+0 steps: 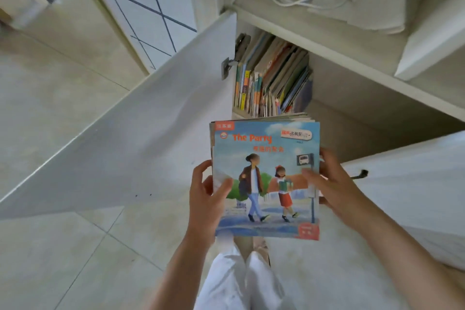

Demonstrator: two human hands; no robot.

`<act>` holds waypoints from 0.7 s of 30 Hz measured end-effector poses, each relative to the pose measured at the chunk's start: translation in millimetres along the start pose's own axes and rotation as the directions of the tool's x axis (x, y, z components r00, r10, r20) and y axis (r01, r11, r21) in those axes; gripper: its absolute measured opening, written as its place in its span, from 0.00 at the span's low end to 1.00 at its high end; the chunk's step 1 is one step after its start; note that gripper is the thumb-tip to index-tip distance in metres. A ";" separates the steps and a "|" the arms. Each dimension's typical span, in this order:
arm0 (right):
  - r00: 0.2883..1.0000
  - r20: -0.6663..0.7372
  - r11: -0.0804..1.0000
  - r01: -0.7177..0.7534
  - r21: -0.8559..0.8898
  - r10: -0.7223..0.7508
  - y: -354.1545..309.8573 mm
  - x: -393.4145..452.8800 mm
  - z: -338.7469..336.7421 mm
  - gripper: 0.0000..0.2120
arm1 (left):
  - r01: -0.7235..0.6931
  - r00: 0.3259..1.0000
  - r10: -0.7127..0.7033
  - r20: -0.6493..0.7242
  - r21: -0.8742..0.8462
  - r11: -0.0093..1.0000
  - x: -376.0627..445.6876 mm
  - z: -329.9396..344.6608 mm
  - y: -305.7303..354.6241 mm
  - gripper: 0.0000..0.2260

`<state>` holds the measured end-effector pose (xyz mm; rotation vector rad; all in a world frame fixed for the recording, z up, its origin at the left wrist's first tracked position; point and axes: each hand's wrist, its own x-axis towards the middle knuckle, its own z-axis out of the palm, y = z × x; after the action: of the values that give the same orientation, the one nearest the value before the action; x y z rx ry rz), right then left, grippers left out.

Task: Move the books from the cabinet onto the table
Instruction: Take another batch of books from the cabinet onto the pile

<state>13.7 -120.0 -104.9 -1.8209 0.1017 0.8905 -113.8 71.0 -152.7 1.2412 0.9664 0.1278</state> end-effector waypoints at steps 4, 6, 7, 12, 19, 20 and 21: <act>0.994 -0.055 0.995 0.091 -0.031 -0.093 -6.6 -45.3 19.0 0.22 | 0.092 0.993 -0.095 -0.064 -0.038 0.995 -45.7 -18.5 16.0 0.17; 0.991 -0.061 0.991 0.118 -0.055 -0.122 -8.1 -59.9 25.3 0.22 | 0.104 0.987 -0.106 -0.124 -0.023 0.994 -65.9 -23.4 21.7 0.17; 0.990 -0.050 0.990 0.126 -0.070 -0.130 -8.5 -68.0 27.8 0.21 | 0.100 0.982 -0.101 -0.158 -0.017 0.995 -77.9 -26.1 25.0 0.17; 0.980 0.098 0.974 0.184 -0.133 -0.172 -5.4 -102.2 30.6 0.20 | -0.018 0.959 0.009 -0.283 -0.028 0.999 -135.7 -38.4 32.7 0.17; 0.903 0.336 0.885 0.370 -0.283 -0.270 -10.0 -134.8 34.3 0.21 | -0.192 0.815 0.107 -0.570 -0.091 0.977 -216.6 -40.9 3.2 0.21; 0.882 0.378 0.871 0.401 -0.284 -0.282 -11.1 -137.5 36.2 0.19 | -0.199 0.790 0.104 -0.604 -0.093 0.975 -225.5 -41.4 -2.6 0.21; 0.856 0.436 0.860 0.425 -0.282 -0.280 -11.3 -142.5 41.1 0.18 | -0.204 0.758 0.090 -0.645 -0.104 0.974 -238.2 -43.4 -10.3 0.21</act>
<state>-105.1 -127.5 -15.6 -1.8800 -0.6822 1.0191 -294.0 -35.7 -30.7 1.1269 1.4081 0.7906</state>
